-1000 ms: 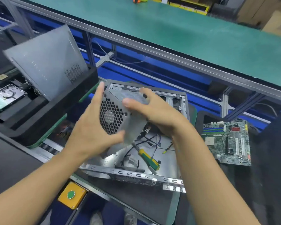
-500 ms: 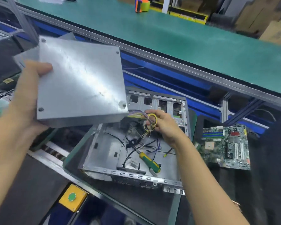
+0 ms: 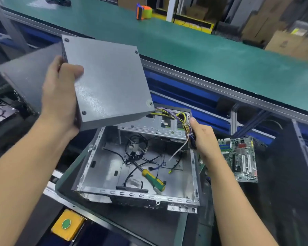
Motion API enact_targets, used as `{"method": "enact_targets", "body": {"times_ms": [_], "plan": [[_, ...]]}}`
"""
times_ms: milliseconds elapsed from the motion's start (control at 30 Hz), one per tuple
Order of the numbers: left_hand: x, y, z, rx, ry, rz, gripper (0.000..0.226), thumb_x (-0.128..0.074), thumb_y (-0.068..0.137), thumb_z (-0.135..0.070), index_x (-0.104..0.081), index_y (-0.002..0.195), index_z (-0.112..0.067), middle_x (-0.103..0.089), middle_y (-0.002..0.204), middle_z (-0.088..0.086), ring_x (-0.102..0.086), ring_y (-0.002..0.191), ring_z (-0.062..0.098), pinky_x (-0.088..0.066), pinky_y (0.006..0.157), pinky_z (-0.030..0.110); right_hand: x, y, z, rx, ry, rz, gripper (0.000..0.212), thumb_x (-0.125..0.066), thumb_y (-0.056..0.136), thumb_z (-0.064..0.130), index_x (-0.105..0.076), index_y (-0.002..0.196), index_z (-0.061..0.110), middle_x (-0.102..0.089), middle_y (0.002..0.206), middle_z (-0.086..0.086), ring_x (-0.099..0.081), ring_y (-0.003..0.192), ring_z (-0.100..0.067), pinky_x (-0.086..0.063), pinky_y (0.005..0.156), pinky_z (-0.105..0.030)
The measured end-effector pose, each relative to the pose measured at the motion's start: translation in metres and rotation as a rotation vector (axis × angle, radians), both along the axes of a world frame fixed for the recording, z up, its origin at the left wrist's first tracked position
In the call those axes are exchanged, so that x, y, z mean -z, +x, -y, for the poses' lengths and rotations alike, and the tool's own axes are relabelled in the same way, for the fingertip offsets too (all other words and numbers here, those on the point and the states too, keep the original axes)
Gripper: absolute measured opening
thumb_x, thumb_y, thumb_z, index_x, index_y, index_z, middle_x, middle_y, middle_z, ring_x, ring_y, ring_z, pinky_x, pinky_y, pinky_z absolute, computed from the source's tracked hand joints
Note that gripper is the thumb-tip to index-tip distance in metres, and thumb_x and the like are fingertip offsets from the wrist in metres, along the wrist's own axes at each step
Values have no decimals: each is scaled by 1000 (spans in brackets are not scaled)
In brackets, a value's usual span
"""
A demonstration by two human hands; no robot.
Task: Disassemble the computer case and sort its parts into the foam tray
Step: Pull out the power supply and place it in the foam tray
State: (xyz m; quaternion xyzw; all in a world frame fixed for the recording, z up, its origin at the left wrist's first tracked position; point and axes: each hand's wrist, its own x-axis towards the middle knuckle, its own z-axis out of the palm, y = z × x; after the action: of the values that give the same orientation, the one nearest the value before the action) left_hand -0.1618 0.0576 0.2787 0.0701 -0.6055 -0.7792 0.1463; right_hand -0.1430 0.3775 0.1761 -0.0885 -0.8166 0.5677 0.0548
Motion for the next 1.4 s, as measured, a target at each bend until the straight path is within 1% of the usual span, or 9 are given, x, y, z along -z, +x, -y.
{"method": "enact_targets", "body": {"times_ms": [200,333,433,567,767,933,1100,1267,1400], "plan": [[27,4,-55,-25,-148,-48,87,-63,69,-41,-35,151,-34,-61,118,-34,-61,108,-8,-55,88,22,17,18,-40,209,215,-22,36,-50,100,32,-64,68,25,-59,62,17,-49,57,1,-37,55,-15],[35,6,-89,16,-235,-59,94,-65,69,-50,-24,154,-38,-55,140,6,-56,124,22,-48,103,52,16,43,-50,392,85,53,22,-52,98,30,-69,86,28,-65,76,17,-57,72,-8,-40,62,-27],[35,14,-111,47,-369,-113,103,-65,68,-54,-18,157,-30,-42,152,8,-45,137,22,-41,111,49,-9,62,-44,330,-313,87,38,-45,104,40,-69,93,13,-72,79,1,-61,68,-19,-49,62,-31],[39,30,-134,94,-503,-290,109,-66,66,-53,-17,157,-17,-26,158,-8,-21,142,-11,-21,113,7,-60,84,-24,57,-758,260,83,-47,79,80,-56,132,16,-66,119,-22,-72,97,-40,-59,75,-50],[46,66,-158,303,-686,-688,108,-73,68,-51,-21,154,-9,-39,148,-4,-39,135,6,-31,110,16,-92,122,-10,43,-948,310,102,-51,70,90,-54,141,17,-55,139,-28,-56,124,-50,-40,103,-70],[61,80,-174,435,-848,-999,103,-72,67,-51,-29,145,-1,-49,131,13,-52,111,28,-43,96,37,-98,147,-13,177,-1009,204,86,-47,79,84,-59,139,23,-62,137,-17,-61,122,-38,-48,98,-58],[83,90,-196,517,-907,-1147,104,-73,63,-52,-28,147,-9,-51,134,10,-55,114,31,-46,90,42,-91,168,-27,515,-839,180,76,-72,78,63,-63,133,12,-67,127,-19,-66,114,-36,-52,99,-53],[112,109,-224,539,-1022,-1274,119,-80,51,-57,-26,149,-17,-56,134,10,-59,110,33,-50,83,44,-79,183,-43,680,-487,259,146,-86,40,77,-22,158,20,-42,155,-9,-53,131,-35,-46,105,-59],[131,123,-253,543,-1038,-1279,101,-72,66,-64,-32,146,-17,-56,129,13,-60,104,34,-51,82,42,-65,192,-70,724,-361,295,89,-79,54,49,-51,133,21,-70,118,-12,-72,98,-33,-57,88,-59]]}}
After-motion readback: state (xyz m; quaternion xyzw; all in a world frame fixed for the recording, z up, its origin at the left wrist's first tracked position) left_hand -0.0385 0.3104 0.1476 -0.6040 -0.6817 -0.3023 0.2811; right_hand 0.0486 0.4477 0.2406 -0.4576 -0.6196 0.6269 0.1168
